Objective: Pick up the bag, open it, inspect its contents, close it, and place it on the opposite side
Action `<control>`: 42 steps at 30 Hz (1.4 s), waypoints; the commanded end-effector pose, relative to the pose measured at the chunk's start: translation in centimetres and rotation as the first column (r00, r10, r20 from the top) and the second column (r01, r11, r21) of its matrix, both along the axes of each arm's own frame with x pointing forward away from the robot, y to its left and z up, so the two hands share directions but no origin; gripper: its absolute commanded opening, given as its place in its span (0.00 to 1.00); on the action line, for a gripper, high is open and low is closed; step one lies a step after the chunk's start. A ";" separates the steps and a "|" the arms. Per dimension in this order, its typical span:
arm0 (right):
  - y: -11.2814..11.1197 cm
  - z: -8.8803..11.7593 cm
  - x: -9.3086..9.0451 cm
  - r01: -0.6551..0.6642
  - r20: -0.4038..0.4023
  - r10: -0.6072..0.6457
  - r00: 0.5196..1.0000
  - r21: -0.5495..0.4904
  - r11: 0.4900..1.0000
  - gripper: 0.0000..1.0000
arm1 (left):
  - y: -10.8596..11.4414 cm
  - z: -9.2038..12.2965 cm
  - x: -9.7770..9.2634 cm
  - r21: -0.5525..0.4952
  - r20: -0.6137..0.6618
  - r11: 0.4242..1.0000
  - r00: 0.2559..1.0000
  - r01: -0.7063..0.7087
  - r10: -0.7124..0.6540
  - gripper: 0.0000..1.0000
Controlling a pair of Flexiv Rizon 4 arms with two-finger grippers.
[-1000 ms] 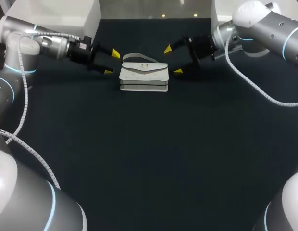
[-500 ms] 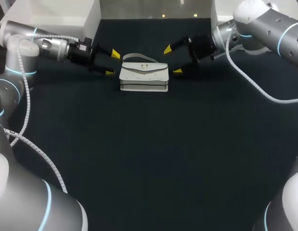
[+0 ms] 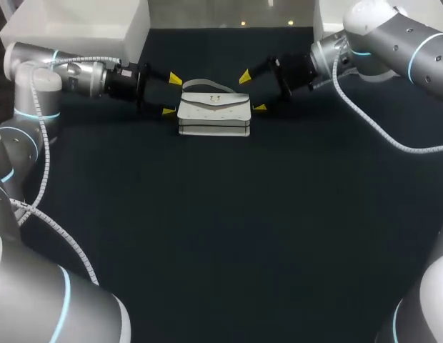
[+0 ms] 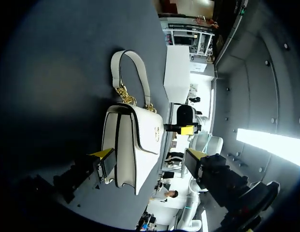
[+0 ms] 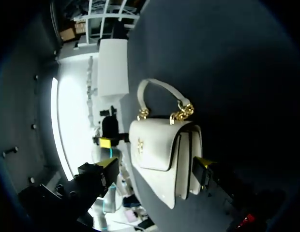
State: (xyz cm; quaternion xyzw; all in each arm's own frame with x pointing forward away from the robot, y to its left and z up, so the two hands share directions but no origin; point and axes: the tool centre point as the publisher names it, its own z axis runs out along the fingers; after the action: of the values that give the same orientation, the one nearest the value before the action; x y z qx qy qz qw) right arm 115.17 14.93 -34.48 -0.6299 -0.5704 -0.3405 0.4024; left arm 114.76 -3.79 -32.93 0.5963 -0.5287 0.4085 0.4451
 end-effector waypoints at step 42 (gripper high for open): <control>2.1 -3.1 -0.2 -0.084 -0.067 0.089 0.994 0.080 0.993 0.42 | -2.3 -2.7 2.4 -0.013 -0.066 0.999 0.997 0.032 -0.033 0.18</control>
State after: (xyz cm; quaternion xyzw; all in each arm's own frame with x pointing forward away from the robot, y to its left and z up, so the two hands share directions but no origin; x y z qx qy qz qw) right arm 114.29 16.76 -36.94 -0.6204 -0.5573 -0.3443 0.4312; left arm 116.42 -5.98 -35.32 0.6204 -0.5041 0.4059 0.4431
